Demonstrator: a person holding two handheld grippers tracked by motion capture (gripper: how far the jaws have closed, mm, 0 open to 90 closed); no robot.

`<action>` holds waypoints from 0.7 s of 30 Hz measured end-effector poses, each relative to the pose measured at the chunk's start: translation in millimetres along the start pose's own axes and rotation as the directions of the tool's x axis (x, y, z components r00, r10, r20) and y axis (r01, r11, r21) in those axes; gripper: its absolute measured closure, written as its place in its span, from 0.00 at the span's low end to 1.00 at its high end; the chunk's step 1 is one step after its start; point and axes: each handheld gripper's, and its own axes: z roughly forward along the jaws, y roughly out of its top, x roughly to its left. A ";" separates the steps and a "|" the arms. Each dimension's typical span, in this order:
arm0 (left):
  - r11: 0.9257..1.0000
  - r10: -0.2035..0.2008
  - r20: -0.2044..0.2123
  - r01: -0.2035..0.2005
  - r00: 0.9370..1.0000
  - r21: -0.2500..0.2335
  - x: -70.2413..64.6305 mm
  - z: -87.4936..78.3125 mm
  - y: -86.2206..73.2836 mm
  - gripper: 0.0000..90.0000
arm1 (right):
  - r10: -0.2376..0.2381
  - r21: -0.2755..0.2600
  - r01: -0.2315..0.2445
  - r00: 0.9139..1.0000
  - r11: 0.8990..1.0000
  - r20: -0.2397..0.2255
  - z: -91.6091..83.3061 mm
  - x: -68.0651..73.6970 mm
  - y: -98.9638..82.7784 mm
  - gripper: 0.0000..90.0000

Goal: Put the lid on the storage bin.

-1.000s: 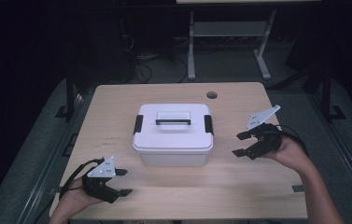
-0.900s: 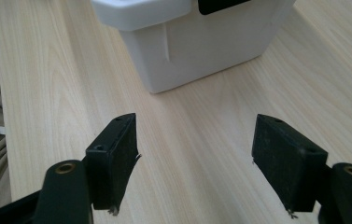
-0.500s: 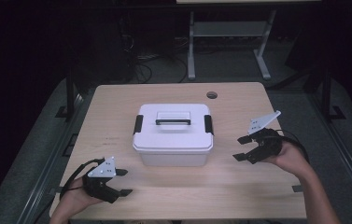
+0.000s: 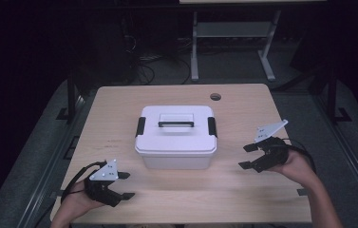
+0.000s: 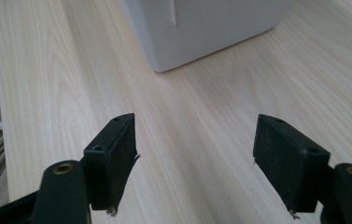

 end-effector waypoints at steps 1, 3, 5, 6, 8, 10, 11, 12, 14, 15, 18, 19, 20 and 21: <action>1.000 -0.001 -0.001 0.001 1.000 0.000 0.1 0.0 0.0 0.35 | 0.005 -0.001 -0.005 1.000 1.000 -0.004 0.7 0.4 -1.4 0.32; 1.000 0.000 -0.001 0.000 1.000 -0.001 0.1 0.0 0.0 0.35 | 0.008 -0.004 -0.008 1.000 1.000 -0.004 1.5 0.6 -3.1 0.32; 1.000 -0.002 -0.001 0.002 1.000 0.001 -0.1 0.0 -0.1 0.35 | 0.014 -0.008 -0.015 1.000 1.000 -0.005 2.4 0.8 -5.6 0.32; 1.000 -0.002 -0.001 0.002 1.000 -0.001 -0.2 0.0 -0.1 0.35 | 0.015 -0.009 -0.015 1.000 1.000 -0.005 2.9 0.8 -6.5 0.32; 1.000 -0.001 -0.002 0.001 1.000 -0.001 -0.1 0.0 0.0 0.35 | 0.017 -0.011 -0.017 1.000 1.000 -0.009 4.2 1.2 -9.7 0.32; 1.000 -0.001 -0.002 0.001 1.000 -0.002 -0.2 0.1 0.2 0.35 | 0.023 -0.010 -0.023 1.000 1.000 -0.010 5.3 1.9 -12.7 0.32; 1.000 0.001 -0.002 -0.001 1.000 -0.001 -0.2 0.3 0.3 0.35 | 0.024 -0.010 -0.024 1.000 1.000 -0.011 5.8 2.1 -14.5 0.32; 1.000 0.002 -0.002 -0.002 1.000 0.001 -0.3 0.6 0.3 0.35 | 0.029 -0.011 -0.029 1.000 1.000 -0.012 6.1 2.3 -16.8 0.32; 1.000 0.000 -0.001 0.000 1.000 0.001 -0.4 1.2 0.2 0.35 | 0.035 -0.014 -0.035 0.999 0.999 -0.012 6.4 3.0 -20.4 0.31; 1.000 -0.001 -0.002 0.001 1.000 0.002 -0.4 1.5 0.1 0.35 | 0.035 -0.017 -0.036 0.999 0.999 -0.013 6.6 3.2 -21.8 0.31; 1.000 0.000 -0.001 0.000 1.000 0.002 -0.3 1.6 0.1 0.35 | 0.049 -0.017 -0.050 0.999 0.999 -0.013 7.1 4.4 -27.8 0.31; 1.000 -0.001 -0.001 0.001 1.000 0.003 -0.1 1.7 0.1 0.35 | 0.047 -0.017 -0.047 0.999 0.999 -0.011 7.5 4.6 -29.8 0.31; 1.000 0.000 -0.001 0.000 1.000 0.004 0.1 1.8 0.1 0.35 | 0.055 -0.016 -0.055 0.998 0.998 -0.012 7.6 5.0 -31.6 0.31; 1.000 0.000 0.000 0.000 1.000 0.004 0.0 2.2 0.2 0.35 | 0.055 -0.019 -0.055 0.998 0.998 -0.014 7.9 4.6 -33.2 0.31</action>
